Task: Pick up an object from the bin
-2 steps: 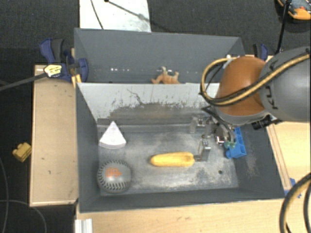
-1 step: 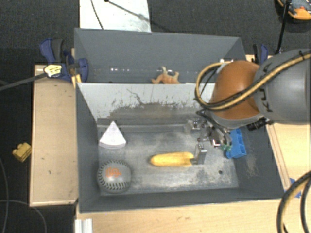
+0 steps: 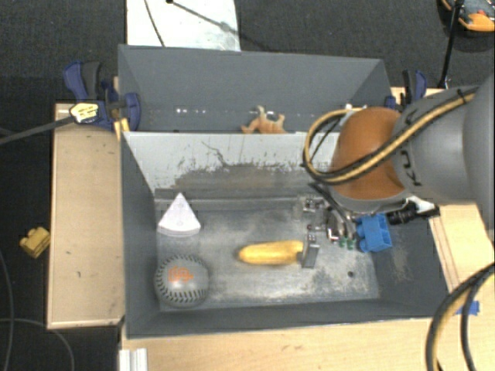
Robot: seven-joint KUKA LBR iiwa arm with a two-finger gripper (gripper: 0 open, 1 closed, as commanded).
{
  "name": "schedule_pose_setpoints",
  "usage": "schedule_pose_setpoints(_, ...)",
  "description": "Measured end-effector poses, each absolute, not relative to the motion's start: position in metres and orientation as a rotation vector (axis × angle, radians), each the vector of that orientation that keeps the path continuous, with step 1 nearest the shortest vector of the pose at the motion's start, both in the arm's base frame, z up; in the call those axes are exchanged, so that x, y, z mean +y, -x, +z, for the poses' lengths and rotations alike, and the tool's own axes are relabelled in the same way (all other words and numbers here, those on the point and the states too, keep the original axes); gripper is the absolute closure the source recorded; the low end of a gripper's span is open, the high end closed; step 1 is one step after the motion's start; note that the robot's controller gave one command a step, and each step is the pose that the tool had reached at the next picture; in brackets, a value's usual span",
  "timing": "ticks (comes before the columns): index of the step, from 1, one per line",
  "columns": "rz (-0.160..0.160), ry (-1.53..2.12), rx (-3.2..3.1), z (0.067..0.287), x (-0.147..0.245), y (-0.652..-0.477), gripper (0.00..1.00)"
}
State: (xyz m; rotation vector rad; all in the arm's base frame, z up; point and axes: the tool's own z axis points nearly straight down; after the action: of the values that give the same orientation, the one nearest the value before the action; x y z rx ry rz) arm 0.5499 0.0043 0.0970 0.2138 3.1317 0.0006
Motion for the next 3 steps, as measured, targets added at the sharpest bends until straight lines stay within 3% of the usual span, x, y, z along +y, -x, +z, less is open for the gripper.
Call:
schedule_pose_setpoints(1, -0.001, -0.086, 3.141, 0.087, 0.01, -0.544, 0.0)
schedule_pose_setpoints(2, 0.0, -0.4, 3.116, 0.07, 0.039, -0.535, 1.0)
schedule_pose_setpoints(3, 0.0, -0.397, 3.117, 0.07, 0.039, -0.535, 0.0)
